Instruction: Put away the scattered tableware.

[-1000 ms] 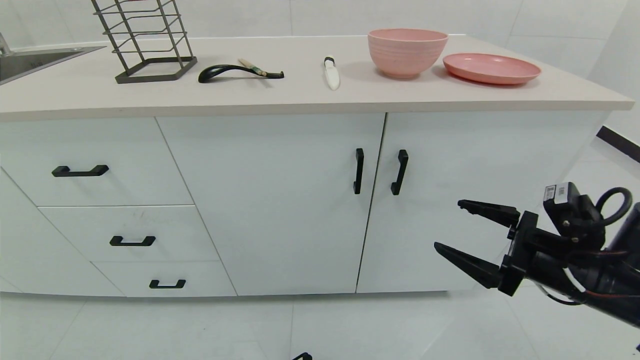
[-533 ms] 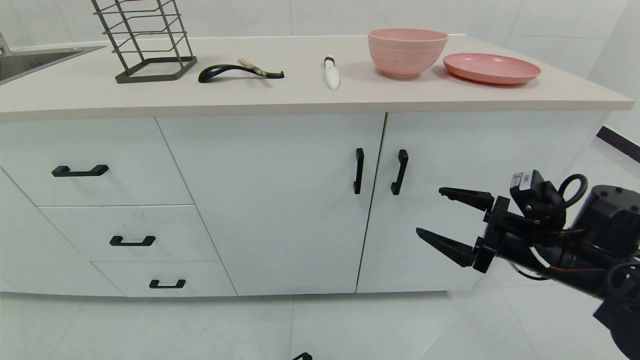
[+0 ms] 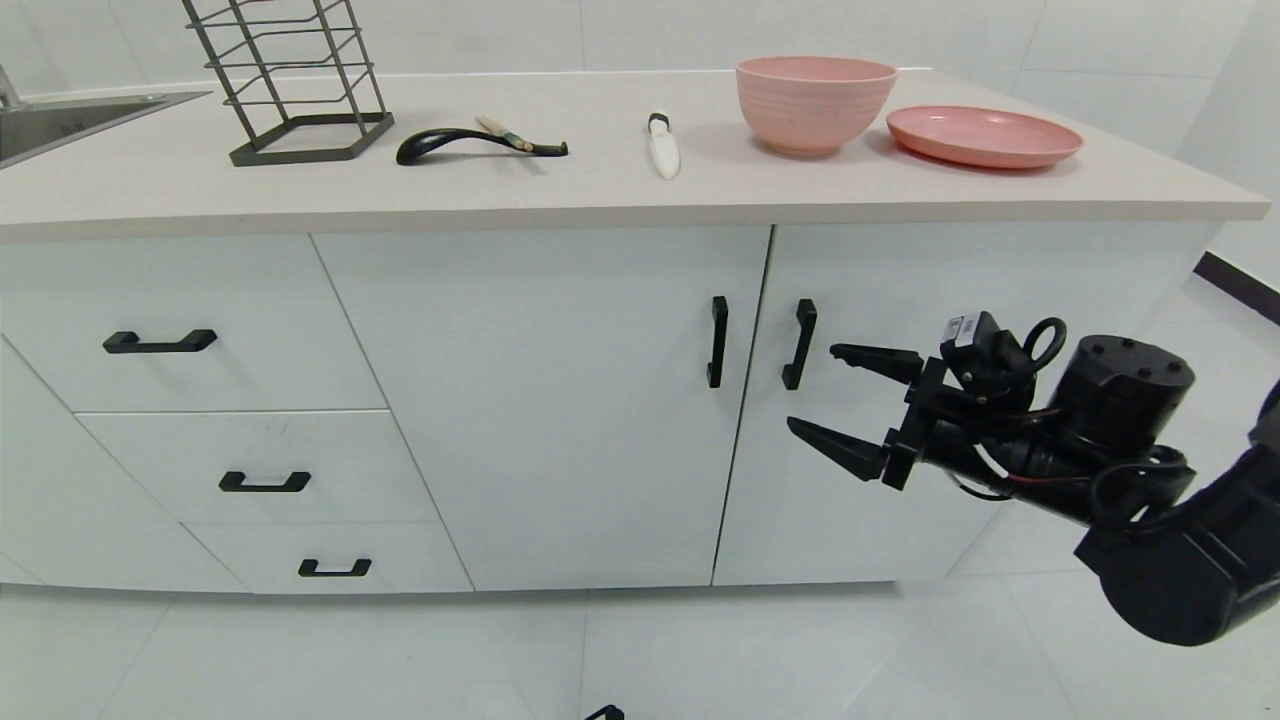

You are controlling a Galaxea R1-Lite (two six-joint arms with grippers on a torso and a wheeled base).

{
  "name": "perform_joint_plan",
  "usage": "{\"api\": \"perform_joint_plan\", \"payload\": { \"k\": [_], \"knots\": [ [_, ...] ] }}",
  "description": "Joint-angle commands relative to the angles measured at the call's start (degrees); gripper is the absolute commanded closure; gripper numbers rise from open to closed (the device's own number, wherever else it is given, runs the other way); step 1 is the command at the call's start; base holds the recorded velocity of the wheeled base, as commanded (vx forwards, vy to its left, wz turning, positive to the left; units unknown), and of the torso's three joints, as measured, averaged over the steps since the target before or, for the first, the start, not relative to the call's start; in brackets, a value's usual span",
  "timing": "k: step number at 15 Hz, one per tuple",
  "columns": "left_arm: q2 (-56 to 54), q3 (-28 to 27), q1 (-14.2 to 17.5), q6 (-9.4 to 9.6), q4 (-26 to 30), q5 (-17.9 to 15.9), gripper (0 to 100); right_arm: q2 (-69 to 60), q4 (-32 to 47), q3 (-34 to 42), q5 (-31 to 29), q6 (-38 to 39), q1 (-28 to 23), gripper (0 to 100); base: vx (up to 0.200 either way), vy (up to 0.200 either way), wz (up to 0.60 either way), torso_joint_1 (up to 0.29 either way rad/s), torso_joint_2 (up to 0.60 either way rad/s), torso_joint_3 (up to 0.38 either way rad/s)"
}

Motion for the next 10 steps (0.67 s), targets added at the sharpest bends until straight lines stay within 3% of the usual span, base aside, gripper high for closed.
{"api": "perform_joint_plan", "payload": {
  "k": [1,5,7,8,10],
  "knots": [
    [0.05,0.00,0.01,0.05,-0.09,-0.05,0,3.24,-0.03,-2.45,0.05,-0.03,0.06,0,0.000,0.000,0.00,0.000,0.00,0.000],
    [0.05,0.00,0.01,0.85,-0.09,-1.90,0,4.38,-0.91,-3.77,0.14,-0.03,-0.20,0,0.000,0.000,0.00,0.000,0.00,0.000],
    [0.05,0.00,0.01,1.11,-8.61,-2.78,0,4.47,-1.09,-3.86,0.93,-0.03,-0.11,0,0.000,0.000,0.00,0.000,0.00,0.000],
    [0.14,0.00,0.01,1.37,-13.10,-4.36,0,4.47,-1.09,-4.39,1.11,-0.03,-0.03,0,0.000,0.000,0.00,0.000,0.00,0.000],
    [1.98,-1.41,-0.07,1.20,-11.87,-11.65,0,4.47,-1.09,-4.47,1.20,-0.03,-0.03,0,0.000,0.000,0.00,0.000,0.00,0.000]
  ]
}}
